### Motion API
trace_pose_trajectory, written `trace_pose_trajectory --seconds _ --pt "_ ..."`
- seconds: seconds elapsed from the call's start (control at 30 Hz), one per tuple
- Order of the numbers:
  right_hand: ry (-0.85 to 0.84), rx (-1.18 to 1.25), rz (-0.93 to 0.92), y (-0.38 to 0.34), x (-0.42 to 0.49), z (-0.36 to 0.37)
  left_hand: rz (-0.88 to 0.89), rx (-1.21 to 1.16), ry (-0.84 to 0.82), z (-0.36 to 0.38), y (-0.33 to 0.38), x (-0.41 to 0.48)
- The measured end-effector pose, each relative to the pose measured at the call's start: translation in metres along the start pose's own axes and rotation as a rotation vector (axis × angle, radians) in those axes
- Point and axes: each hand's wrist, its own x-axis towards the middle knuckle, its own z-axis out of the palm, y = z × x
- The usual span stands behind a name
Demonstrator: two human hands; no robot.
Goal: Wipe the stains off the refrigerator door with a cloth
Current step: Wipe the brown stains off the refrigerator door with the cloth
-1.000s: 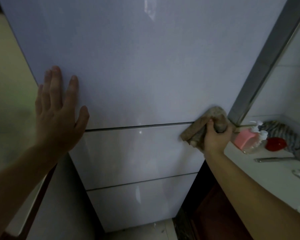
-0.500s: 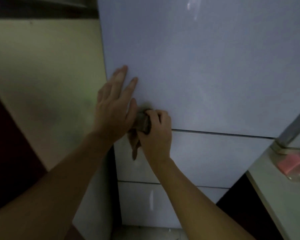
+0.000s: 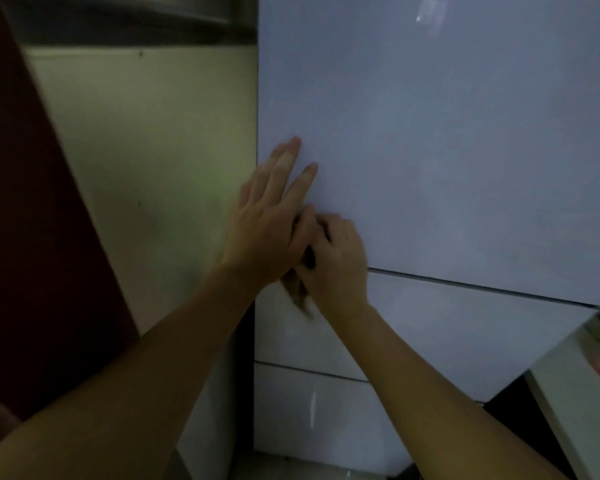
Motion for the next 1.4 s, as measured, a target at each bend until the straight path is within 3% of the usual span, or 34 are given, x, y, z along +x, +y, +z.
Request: trace_pose_trajectory --seconds 0.1,0.2,0.4,0.67,0.87,1.07,1.27,1.4 --pt "-0.088 0.013 0.115 0.016 -0.028 -0.009 0.027 0.026 -0.002 0.002 -0.001 -0.002" --pt "-0.037 0.020 0.217 0.044 -0.031 -0.042 0.028 0.048 -0.010 0.003 -0.001 -0.003" --pt "0.121 -0.022 0.155 0.062 0.040 -0.084 0.032 0.078 -0.037 0.008 -0.004 -0.005" --pt "0.033 -0.001 0.152 0.058 0.020 -0.088 0.008 0.044 -0.060 0.004 -0.001 -0.004" --pt "0.099 -0.004 -0.001 0.047 0.128 -0.128 -0.072 0.021 -0.048 -0.005 0.017 0.001" --pt "0.149 -0.042 -0.205 -0.009 0.258 -0.136 -0.093 0.084 -0.043 -0.008 0.026 0.004" --pt "-0.054 -0.200 -0.435 -0.022 0.236 -0.118 -0.040 0.096 -0.050 -0.008 0.016 0.001" --pt "-0.024 -0.219 -0.418 -0.004 0.264 -0.154 -0.049 0.089 -0.044 -0.006 0.015 0.000"
